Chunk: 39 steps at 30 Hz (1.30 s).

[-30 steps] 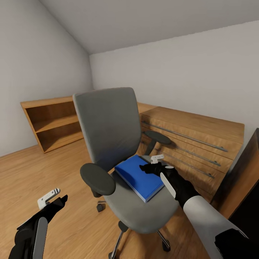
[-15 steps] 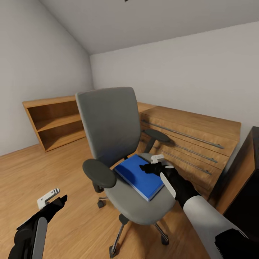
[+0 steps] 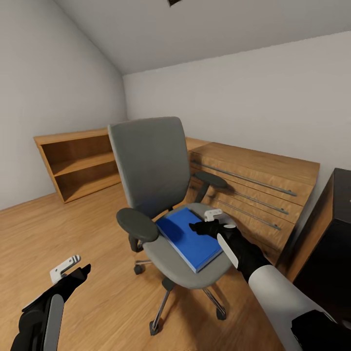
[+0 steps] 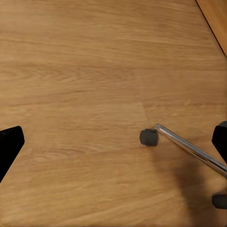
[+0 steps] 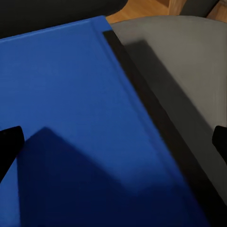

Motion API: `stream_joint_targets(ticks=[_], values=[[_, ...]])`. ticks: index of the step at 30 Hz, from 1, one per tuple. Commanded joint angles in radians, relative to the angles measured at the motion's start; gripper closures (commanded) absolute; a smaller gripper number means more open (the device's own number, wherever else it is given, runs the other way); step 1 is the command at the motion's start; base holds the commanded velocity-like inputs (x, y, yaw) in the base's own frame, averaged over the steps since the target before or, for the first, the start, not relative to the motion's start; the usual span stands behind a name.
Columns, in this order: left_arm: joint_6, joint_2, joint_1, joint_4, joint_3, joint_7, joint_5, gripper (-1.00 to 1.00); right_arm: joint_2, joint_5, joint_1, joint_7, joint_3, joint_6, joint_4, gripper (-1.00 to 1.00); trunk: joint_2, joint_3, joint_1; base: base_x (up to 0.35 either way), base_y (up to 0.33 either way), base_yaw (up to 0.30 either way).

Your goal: In the bedroom, organize the workspace by keeping the computer under the desk, ensuring the monitor is on the desk, placing the keyboard on the desk next to the monitor, placing the mouse on the desk next to the keyboard, moving the folder from the swivel chair onto the desk next to the mouse, stacking the notebook on top of the folder with the pen on top of the notebook, and positioning the swivel chair next to the desk.

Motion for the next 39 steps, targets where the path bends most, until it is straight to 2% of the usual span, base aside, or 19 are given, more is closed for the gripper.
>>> stream_joint_targets(ticks=[1,7,20,28,39], values=[[0.005,-0.001,-0.001,-0.002,0.002,0.007,0.011,-1.00,0.000,-0.001,0.000,0.001,0.002,0.005,0.043,-1.00,0.000,-0.001,0.000,-0.009,0.000,0.000],[0.006,-0.001,-0.001,-0.003,0.027,0.006,0.011,-1.00,-0.001,-0.001,0.000,0.001,0.002,0.005,0.042,-1.00,0.000,-0.001,0.000,-0.141,0.000,0.000],[0.007,-0.004,-0.001,-0.003,0.030,0.006,0.011,-1.00,-0.001,-0.001,0.000,0.001,0.002,0.005,0.042,-1.00,0.000,-0.001,0.000,-0.068,0.000,0.000],[0.008,-0.004,-0.001,-0.003,0.030,0.006,0.011,-1.00,-0.001,-0.001,0.000,0.001,0.002,0.005,0.042,-1.00,0.002,0.030,-0.004,0.000,0.000,0.000],[0.008,-0.003,-0.001,-0.003,0.030,0.006,0.011,-1.00,-0.002,-0.001,0.000,0.001,0.002,0.005,0.042,-1.00,0.079,0.064,-0.046,0.000,0.000,0.000]])
